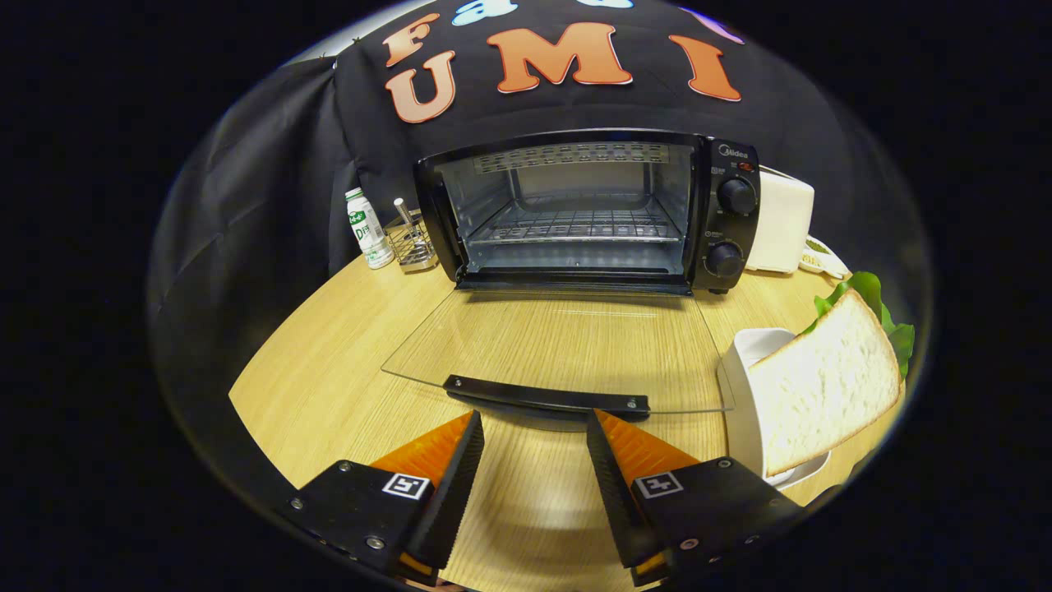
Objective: Open the toaster oven, put the food inside, and close the toaster oven door.
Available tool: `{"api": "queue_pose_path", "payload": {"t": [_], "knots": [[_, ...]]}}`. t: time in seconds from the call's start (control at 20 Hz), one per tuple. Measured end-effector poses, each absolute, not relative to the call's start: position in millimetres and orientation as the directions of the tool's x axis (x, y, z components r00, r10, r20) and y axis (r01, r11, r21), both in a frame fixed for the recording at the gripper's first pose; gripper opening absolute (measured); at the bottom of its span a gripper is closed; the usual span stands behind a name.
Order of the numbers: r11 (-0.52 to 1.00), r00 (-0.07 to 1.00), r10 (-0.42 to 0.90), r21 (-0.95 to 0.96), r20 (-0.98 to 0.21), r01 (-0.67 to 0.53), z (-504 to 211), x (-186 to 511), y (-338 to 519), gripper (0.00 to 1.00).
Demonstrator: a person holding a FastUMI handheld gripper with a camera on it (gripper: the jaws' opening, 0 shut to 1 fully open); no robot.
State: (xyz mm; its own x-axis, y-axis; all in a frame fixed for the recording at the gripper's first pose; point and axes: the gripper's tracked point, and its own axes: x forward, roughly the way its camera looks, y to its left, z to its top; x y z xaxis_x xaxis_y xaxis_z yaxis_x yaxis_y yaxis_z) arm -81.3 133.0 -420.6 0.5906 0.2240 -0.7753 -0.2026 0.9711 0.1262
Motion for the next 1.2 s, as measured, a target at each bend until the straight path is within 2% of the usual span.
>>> {"api": "queue_pose_path", "payload": {"t": [0.1, 0.2, 0.4, 0.6, 1.1, 1.2], "knots": [[0.962, 0.583, 0.266, 0.173, -0.768, -0.211, -402.5, -83.8, 125.4, 0.78], [0.956, 0.591, 0.289, 0.194, -0.753, -0.22, -376.1, -83.7, 110.0, 0.85], [0.964, 0.627, 0.254, 0.136, -0.737, -0.23, -326.8, -69.0, 60.9, 0.94], [0.976, 0.685, 0.204, 0.089, -0.699, -0.199, -285.7, -45.8, 11.8, 0.94], [0.979, 0.536, 0.188, 0.201, -0.823, -0.034, -340.8, -33.7, -72.6, 0.92], [0.969, 0.496, 0.219, 0.247, -0.841, -0.01, -356.5, -34.4, -78.2, 0.92]]}}
